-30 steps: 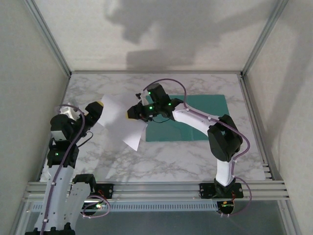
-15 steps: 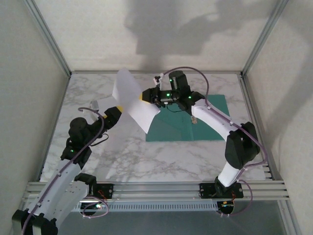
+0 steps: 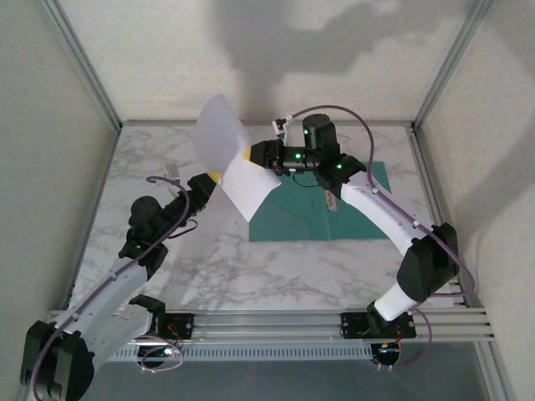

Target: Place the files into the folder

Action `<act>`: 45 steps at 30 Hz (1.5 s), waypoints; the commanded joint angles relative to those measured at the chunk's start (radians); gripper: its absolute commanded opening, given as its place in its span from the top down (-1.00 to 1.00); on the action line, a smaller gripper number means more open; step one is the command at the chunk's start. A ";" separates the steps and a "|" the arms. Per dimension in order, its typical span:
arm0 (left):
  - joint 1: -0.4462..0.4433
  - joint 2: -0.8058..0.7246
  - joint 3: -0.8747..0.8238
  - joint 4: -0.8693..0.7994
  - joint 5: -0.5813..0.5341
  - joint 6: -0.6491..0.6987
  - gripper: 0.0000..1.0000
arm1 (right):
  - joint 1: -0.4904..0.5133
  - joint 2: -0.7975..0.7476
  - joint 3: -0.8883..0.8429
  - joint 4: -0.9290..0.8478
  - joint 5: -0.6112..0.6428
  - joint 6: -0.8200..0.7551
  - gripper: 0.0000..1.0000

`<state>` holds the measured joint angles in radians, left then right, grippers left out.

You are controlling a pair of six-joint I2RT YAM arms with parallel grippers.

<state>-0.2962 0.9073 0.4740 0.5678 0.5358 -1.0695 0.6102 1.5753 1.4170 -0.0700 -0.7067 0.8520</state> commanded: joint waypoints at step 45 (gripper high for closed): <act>-0.041 0.057 0.006 0.270 0.052 -0.183 -0.36 | -0.004 -0.071 -0.148 0.133 -0.010 -0.004 0.15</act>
<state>-0.3317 0.9649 0.4736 0.8104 0.5800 -1.2350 0.6102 1.5520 1.2831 0.0414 -0.7036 0.8890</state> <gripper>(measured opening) 0.682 0.426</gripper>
